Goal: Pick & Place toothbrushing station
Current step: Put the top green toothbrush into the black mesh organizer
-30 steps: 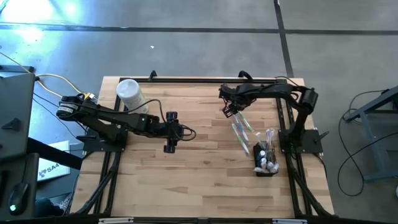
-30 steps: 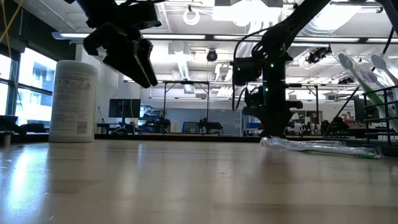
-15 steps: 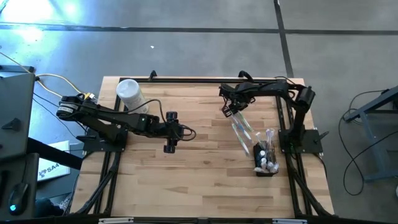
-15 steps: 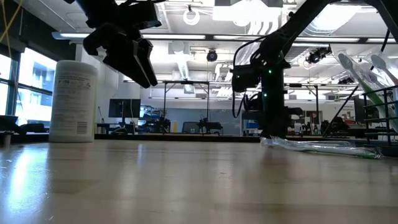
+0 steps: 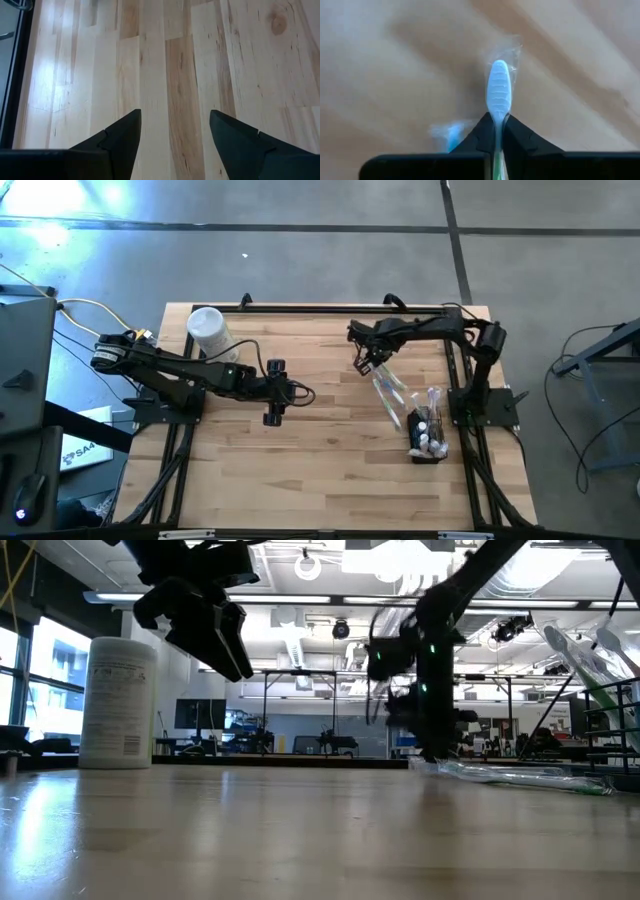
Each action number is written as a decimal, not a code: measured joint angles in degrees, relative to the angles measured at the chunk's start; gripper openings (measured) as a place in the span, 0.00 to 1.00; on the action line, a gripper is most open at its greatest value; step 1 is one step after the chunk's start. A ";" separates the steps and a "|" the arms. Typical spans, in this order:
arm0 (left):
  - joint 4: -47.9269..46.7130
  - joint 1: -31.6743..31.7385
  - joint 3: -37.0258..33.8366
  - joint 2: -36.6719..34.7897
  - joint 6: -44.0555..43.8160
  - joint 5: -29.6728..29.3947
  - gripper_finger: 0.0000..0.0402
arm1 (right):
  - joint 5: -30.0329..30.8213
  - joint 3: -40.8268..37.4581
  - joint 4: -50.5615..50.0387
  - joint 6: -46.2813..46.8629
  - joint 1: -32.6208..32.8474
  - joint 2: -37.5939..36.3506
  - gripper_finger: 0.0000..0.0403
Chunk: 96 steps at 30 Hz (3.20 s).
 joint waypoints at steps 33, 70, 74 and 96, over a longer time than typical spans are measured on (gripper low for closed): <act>0.05 0.00 0.00 0.00 -0.77 1.47 0.58 | 49.80 9.72 -24.25 38.12 59.62 -33.86 0.02; -0.38 -0.02 -0.03 1.46 -1.73 3.02 0.58 | 60.94 -8.15 -46.57 80.68 73.54 -33.55 0.02; -0.21 -0.02 -0.02 1.42 -1.71 3.02 0.58 | 60.28 -8.87 -47.04 81.03 72.46 -33.55 0.02; -0.12 -0.02 -0.02 1.42 -1.79 3.00 0.58 | 57.82 -8.92 -46.57 88.53 72.44 -22.82 0.02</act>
